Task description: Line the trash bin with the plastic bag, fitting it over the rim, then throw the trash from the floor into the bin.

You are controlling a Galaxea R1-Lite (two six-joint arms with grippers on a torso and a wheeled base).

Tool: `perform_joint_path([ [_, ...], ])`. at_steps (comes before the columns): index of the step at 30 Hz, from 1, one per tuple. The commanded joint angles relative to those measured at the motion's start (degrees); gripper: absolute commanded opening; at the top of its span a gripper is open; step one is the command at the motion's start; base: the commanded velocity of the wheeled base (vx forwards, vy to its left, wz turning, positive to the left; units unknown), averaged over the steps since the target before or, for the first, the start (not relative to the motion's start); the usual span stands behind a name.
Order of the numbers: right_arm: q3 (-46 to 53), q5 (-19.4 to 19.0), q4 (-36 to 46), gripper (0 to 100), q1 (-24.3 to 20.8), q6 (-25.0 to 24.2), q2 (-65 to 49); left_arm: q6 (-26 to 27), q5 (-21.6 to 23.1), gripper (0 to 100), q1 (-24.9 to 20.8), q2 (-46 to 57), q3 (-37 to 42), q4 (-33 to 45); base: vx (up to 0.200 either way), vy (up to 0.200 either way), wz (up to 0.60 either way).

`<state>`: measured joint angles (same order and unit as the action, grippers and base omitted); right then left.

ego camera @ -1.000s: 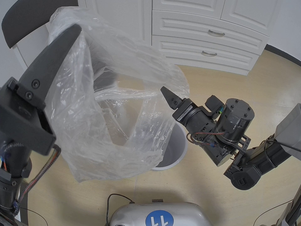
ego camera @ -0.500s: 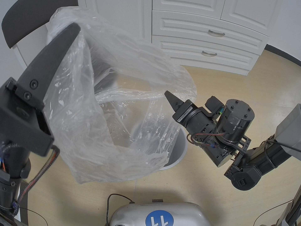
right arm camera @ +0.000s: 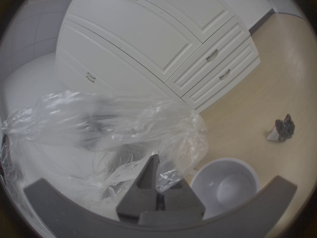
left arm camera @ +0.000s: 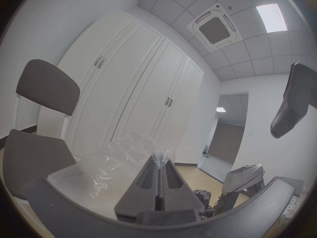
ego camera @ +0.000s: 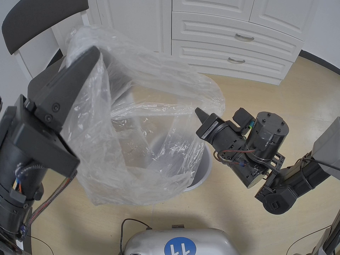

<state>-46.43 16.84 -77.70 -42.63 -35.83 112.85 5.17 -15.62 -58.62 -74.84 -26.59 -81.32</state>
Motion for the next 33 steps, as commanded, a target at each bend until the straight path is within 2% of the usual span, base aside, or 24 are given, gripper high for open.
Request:
perform_joint_path([
  [1, 1.8, -0.1, -0.1, 0, 1.5, 4.3, -0.8, 0.0, 0.3, 0, 2.5, -0.1, 0.8, 2.3, 0.0, 0.0, 0.0],
  [5, 2.2, -0.1, 1.0, 0, 2.6, 5.9, -3.5, -0.2, 0.8, 0, 5.0, -0.3, 2.0, 5.2, 0.0, 0.0, 0.0],
  [12, 2.8, -0.1, 3.0, 0, 4.6, 8.6, -7.1, -0.3, 0.7, 0, 5.7, -0.2, 2.6, 8.5, 0.0, 0.0, 0.0],
  [19, 4.2, -0.1, 3.0, 0, 4.6, 10.9, -9.3, -0.3, 1.2, 0, 7.1, -0.3, 3.3, 13.1, 0.0, 0.0, 0.0],
  [24, 5.3, 0.5, 2.2, 0, 4.6, 14.4, -9.7, -0.2, 2.2, 0, 9.1, -0.5, 4.0, 17.2, 0.0, 0.0, 0.0],
  [27, 5.6, 0.5, 2.1, 0, 4.6, 14.9, -9.8, -0.2, 3.2, 0, 9.7, -0.6, 4.4, 17.7, 0.0, 0.0, 0.0],
  [28, 6.0, 0.6, 2.1, 0, 4.5, 16.0, -10.6, -0.2, 5.0, 0, 11.2, -0.9, 4.9, 18.4, 0.0, 0.0, 0.0],
  [31, 6.6, 0.7, 2.1, 0, 4.5, 17.4, -11.6, -0.1, 5.1, 0, 12.2, -1.3, 5.1, 18.9, 0.0, 0.0, 0.0],
  [33, 8.3, 0.7, 2.0, 0, 4.4, 20.2, -12.7, 0.2, 5.0, 0, 13.8, -1.5, 5.0, 20.1, 0.0, 0.0, 0.0],
])
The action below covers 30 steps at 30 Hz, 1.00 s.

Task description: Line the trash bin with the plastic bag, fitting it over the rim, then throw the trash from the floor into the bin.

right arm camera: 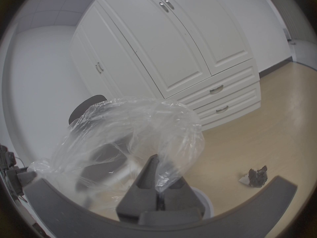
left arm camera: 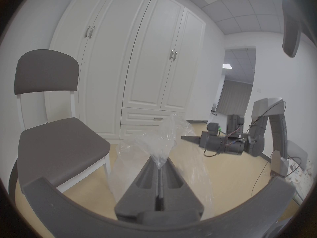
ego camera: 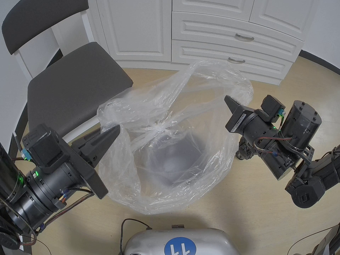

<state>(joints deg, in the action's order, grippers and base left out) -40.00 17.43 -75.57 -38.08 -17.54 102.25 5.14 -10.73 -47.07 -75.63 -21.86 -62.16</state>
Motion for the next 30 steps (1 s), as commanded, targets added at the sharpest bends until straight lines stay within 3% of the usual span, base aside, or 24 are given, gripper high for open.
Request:
perform_joint_path([
  [1, 2.1, 0.1, -0.1, 0, -0.2, 2.4, -2.2, 0.3, 0.1, 0, 2.5, -0.6, 0.2, 1.0, 0.0, 0.0, 0.0],
  [7, 7.7, 0.1, -6.3, 0, -2.2, 11.4, -5.1, 1.4, 0.1, 0, 5.4, -0.8, 0.2, 1.8, 0.0, 0.0, 0.0],
  [11, 10.9, 0.1, -6.3, 0, -2.3, 15.5, -7.2, 2.5, 0.1, 0, 7.2, -0.7, 0.2, 2.5, 0.0, 0.0, 0.0],
  [16, 16.1, 0.3, -6.6, 0, -2.4, 24.5, -10.2, 3.6, 0.9, 0, 11.7, -0.7, 0.0, 2.6, 0.0, 0.0, 0.0],
  [21, 18.3, 0.8, -6.5, 0, -3.3, 26.9, -11.2, 6.1, 0.9, 0, 14.3, -0.7, 0.3, 2.6, 0.0, 0.0, 0.0],
  [25, 19.5, 3.2, -6.5, 0, -3.4, 29.8, -10.8, 6.7, 0.9, 0, 16.6, -0.2, 0.2, 2.5, 0.0, 0.0, 0.0],
  [26, 20.2, 5.3, -6.5, 0, -3.4, 32.0, -10.6, 6.7, 0.9, 0, 17.8, 0.1, 0.1, 2.5, 0.0, 0.0, 0.0],
  [30, 21.5, 6.4, -6.6, 0, -3.4, 33.8, -10.9, 7.6, 0.9, 0, 18.8, 0.1, 0.1, 2.4, 0.0, 0.0, 0.0],
])
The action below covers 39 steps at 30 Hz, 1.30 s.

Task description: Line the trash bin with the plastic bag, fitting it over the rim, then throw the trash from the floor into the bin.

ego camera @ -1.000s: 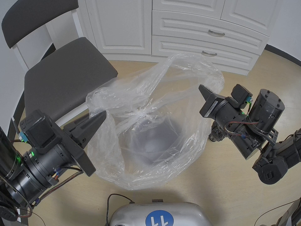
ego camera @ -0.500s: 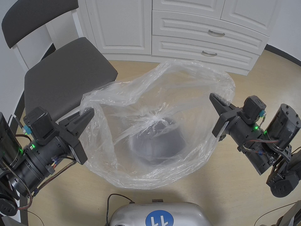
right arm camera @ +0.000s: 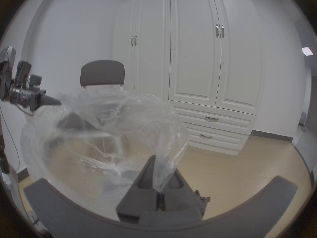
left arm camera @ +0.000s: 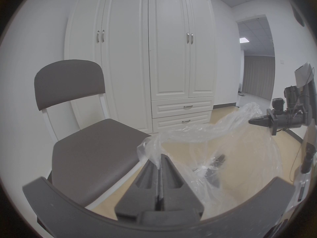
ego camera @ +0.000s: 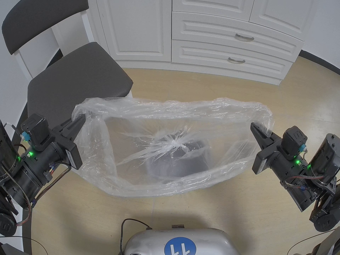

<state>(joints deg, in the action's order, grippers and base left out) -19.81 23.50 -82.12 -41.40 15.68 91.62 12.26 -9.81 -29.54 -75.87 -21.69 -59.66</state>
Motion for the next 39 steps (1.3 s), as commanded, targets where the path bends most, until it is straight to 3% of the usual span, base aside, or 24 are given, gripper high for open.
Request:
perform_joint_path([
  [1, 1.7, 0.4, -0.1, 0, -0.1, 0.8, -0.4, 1.1, 0.0, 0, 1.3, 0.4, 0.1, 0.1, 0.0, 0.0, 0.0],
  [12, 5.4, 1.6, 0.4, 0, 0.6, 4.3, 0.2, 1.5, 0.4, 0, 3.1, -0.4, 0.2, 0.2, 0.0, 0.0, 0.0],
  [18, 6.6, 1.6, 0.3, 0, 0.6, 4.6, 0.6, 1.4, 6.9, 0, 7.0, -3.1, 0.2, -0.6, 0.0, 0.0, 0.0],
  [39, 7.8, 1.7, 0.0, 0, -1.8, 4.6, 3.5, 1.4, 7.4, 0, 6.6, 1.3, 1.6, -0.8, 0.0, 0.0, 0.0],
])
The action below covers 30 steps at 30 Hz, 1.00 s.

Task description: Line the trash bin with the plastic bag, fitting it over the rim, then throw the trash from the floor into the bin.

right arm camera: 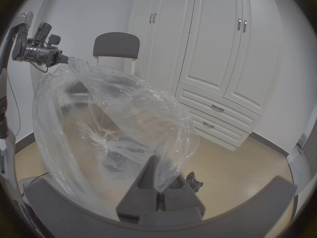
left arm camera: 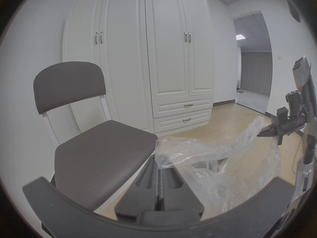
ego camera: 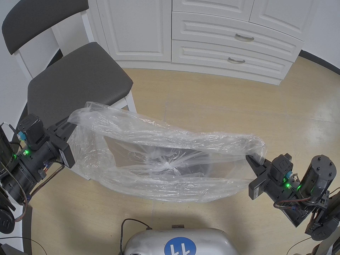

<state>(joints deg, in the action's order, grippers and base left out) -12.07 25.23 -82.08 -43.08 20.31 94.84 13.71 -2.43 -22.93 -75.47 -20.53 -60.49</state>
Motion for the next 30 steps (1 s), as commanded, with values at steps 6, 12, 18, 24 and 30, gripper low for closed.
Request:
perform_joint_path([
  [6, -0.1, 0.1, -0.1, 0, 0.9, 0.5, -0.3, 0.0, 0.0, 0, -0.2, 0.2, 0.3, 0.0, 0.0, 0.0, 0.0],
  [12, -0.2, 0.1, -0.1, 0, 3.4, 1.1, -0.4, 0.0, -0.1, 0, 0.5, -0.1, 0.1, 0.6, 0.0, 0.0, 0.0],
  [18, -0.1, 0.1, -0.1, 0, 5.2, 2.5, -0.2, 0.0, -0.2, 0, 0.8, -0.1, 0.1, 0.7, 0.0, 0.0, 0.0],
  [24, 0.3, 0.2, -0.1, 0, 5.3, 2.8, -0.3, 0.0, -0.1, 0, 2.2, -0.1, -0.2, 0.6, 0.0, 0.0, 0.0],
  [30, 0.4, 0.2, -0.1, 0, 7.6, 4.1, -0.5, 0.1, -0.2, 0, 3.0, -0.2, -0.2, 0.8, 0.0, 0.0, 0.0],
])
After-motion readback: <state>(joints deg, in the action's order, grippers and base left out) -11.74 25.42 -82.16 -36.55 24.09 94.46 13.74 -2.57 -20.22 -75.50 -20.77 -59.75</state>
